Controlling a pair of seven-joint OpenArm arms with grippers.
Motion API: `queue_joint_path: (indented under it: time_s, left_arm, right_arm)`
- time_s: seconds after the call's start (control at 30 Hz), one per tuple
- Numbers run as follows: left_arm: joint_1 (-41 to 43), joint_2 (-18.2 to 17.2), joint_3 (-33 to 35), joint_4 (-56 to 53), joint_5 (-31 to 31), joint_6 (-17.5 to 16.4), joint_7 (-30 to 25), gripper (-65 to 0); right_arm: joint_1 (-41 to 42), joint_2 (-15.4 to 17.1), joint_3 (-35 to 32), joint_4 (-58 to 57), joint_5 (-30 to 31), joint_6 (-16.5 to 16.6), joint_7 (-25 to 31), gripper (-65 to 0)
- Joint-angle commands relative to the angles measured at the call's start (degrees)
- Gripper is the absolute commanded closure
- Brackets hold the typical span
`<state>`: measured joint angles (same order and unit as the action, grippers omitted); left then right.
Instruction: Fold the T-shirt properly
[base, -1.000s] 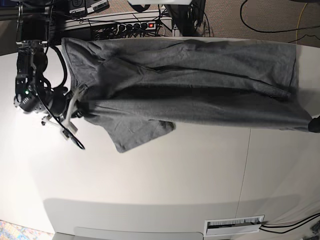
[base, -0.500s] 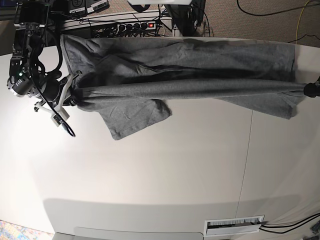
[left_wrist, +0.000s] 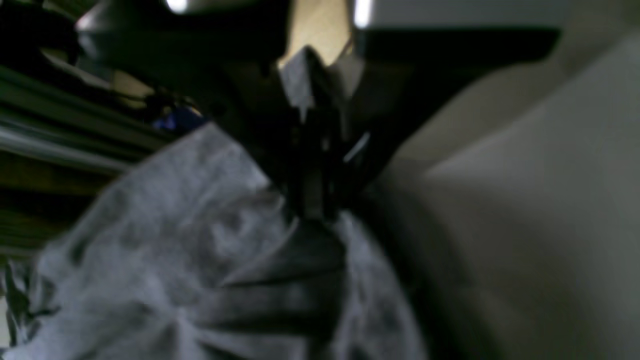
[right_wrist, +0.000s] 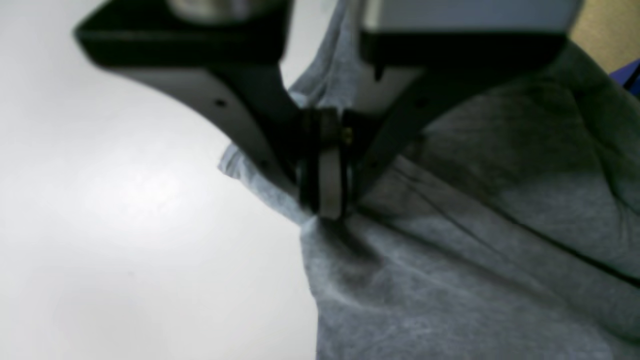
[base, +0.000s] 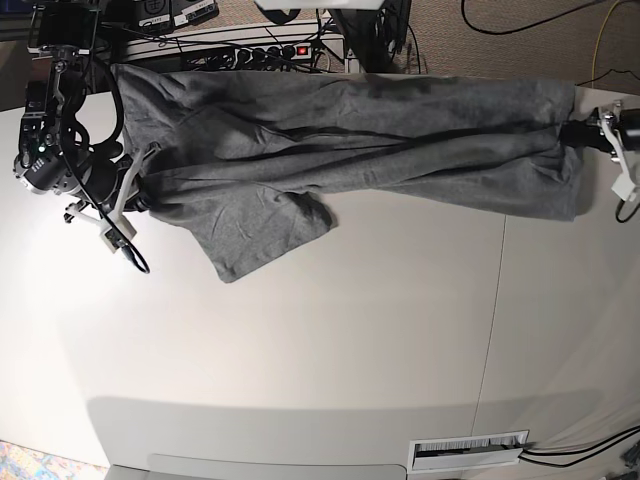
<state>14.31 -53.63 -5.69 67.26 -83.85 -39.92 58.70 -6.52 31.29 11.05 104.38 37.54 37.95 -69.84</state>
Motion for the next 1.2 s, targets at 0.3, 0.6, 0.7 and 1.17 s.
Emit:
queue_joint_path:
  time_s: [0.3,0.6,0.7,1.17]
  left_arm:
    - [0.31,-1.75,-0.59,2.23,-1.15,-0.08,-2.43,0.0]
    - [0.33,-1.75,-0.59,2.23,-1.15,-0.08,-3.41,0.0]
    - [0.31,-1.75,-0.59,2.23,-1.15,-0.08,-3.41,0.0]
    - [-0.02,-1.75,-0.61,5.73,-1.15,-0.08,-3.67,-5.2]
  right_arm:
    - [-1.77,2.95,0.7,0.96,0.74,-0.09,-2.38,0.0]
    - [-3.34,4.26,0.7,0.94,-3.23,-0.04,-2.58,-9.8]
    - [-3.32,4.26,0.7,0.94,-3.74,-0.09,-0.61,-27.0]
    - [-2.14,-2.99,0.7,0.94,-4.33,-0.09,12.33,-27.4]
